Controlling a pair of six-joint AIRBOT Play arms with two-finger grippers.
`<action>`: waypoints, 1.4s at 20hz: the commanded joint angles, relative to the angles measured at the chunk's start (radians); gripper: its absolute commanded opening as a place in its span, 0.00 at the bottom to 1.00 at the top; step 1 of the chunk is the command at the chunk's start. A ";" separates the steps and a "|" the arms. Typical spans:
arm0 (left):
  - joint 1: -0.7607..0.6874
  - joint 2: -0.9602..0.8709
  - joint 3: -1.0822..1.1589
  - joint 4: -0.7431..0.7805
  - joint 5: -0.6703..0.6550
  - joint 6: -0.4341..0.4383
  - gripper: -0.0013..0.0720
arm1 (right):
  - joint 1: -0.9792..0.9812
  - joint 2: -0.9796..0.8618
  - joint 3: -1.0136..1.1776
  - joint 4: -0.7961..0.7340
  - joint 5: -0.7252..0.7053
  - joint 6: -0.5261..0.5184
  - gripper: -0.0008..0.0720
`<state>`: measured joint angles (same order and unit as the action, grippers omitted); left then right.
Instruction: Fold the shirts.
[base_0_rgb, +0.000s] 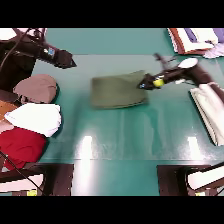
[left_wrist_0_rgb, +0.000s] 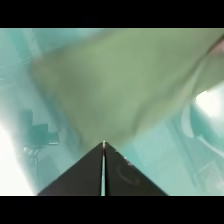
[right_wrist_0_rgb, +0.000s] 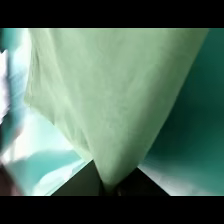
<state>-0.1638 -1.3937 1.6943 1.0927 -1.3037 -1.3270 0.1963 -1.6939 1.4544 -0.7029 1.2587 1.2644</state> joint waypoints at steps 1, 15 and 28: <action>-0.092 0.000 0.000 0.000 0.035 0.000 0.06 | -0.246 0.192 -0.122 -0.095 -0.005 0.011 0.04; -0.216 0.000 0.000 0.004 0.159 -0.001 0.06 | -0.799 0.275 0.077 -0.031 -0.040 0.011 0.03; -0.216 0.000 0.000 0.016 0.152 0.000 0.06 | -0.851 0.275 0.283 -0.041 0.220 0.023 0.03</action>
<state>-0.3801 -1.3937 1.6943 1.1057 -1.1458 -1.3277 -0.6380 -1.4185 1.7184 -0.7372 1.4033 1.2766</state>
